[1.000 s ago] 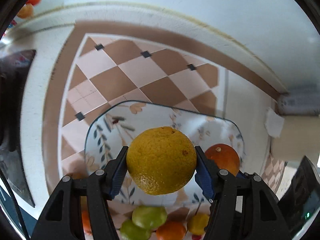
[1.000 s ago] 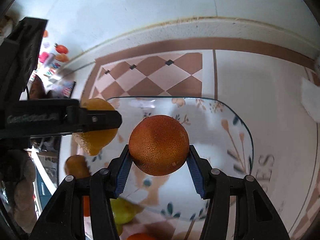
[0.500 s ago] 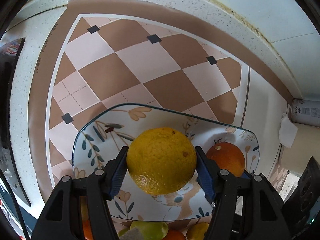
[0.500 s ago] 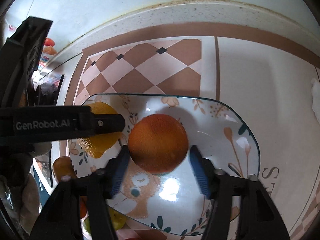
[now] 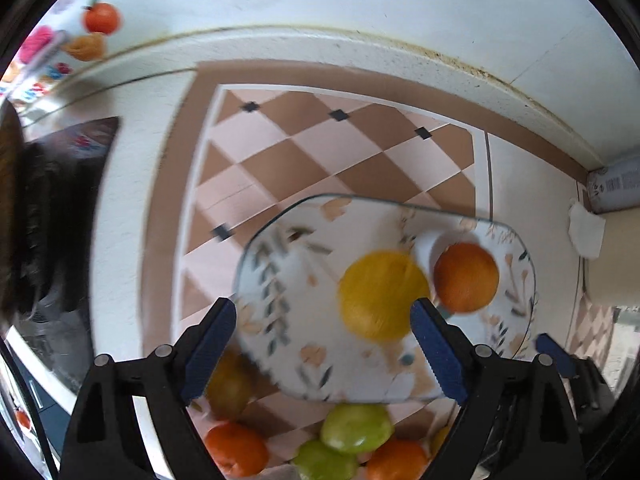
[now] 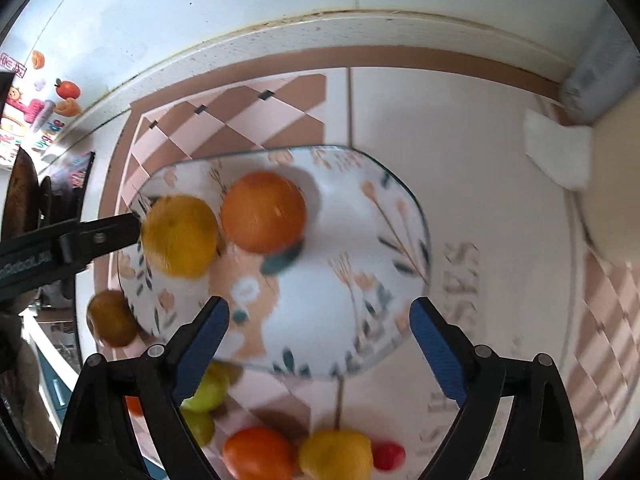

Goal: Organize fruits
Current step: 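Open the left tool onto the plate while the right tool releases the dark orange there, then withdraw both tools from the plate toward the remaining fruits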

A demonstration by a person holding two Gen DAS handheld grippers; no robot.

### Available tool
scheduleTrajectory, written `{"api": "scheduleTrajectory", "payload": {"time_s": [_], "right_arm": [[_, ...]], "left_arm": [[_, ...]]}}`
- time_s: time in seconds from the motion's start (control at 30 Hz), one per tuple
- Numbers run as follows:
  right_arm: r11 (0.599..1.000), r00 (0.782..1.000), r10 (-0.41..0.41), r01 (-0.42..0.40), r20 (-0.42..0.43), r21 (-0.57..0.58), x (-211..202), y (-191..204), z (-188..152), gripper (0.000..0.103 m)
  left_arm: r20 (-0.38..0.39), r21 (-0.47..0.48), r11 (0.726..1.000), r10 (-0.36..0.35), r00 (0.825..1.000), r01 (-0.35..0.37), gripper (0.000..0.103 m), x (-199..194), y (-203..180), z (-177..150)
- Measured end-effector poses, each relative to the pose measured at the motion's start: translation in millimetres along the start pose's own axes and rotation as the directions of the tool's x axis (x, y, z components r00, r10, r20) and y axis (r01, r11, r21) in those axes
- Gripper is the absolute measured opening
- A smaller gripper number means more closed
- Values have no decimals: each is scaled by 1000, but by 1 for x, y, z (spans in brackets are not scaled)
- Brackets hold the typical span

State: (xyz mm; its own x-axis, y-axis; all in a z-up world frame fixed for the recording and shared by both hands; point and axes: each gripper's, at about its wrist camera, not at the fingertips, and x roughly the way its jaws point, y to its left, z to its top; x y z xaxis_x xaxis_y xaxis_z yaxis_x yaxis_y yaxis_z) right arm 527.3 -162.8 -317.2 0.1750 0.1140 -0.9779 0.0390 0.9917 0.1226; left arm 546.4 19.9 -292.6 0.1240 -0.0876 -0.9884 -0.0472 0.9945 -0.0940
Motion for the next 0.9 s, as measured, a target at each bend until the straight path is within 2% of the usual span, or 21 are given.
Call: {"api": "scheduleTrajectory", "payload": {"time_s": [0.07, 0.27, 0.57, 0.9], "right_arm": [[999, 999, -31, 31, 8, 10, -11, 3, -15, 94], [999, 997, -50, 49, 61, 8, -53, 4, -54, 94], [999, 988, -28, 31, 150, -19, -117, 23, -99, 94], [1000, 976, -9, 12, 218, -15, -177, 33, -142, 94]], "left_arm": [[29, 8, 1000, 25, 999, -25, 89, -11, 5, -15], [109, 35, 998, 50, 993, -54, 89, -46, 11, -55], [215, 80, 996, 29, 976, -47, 89, -104, 13, -114], [276, 112, 993, -4, 961, -28, 89, -157, 16, -160]]}}
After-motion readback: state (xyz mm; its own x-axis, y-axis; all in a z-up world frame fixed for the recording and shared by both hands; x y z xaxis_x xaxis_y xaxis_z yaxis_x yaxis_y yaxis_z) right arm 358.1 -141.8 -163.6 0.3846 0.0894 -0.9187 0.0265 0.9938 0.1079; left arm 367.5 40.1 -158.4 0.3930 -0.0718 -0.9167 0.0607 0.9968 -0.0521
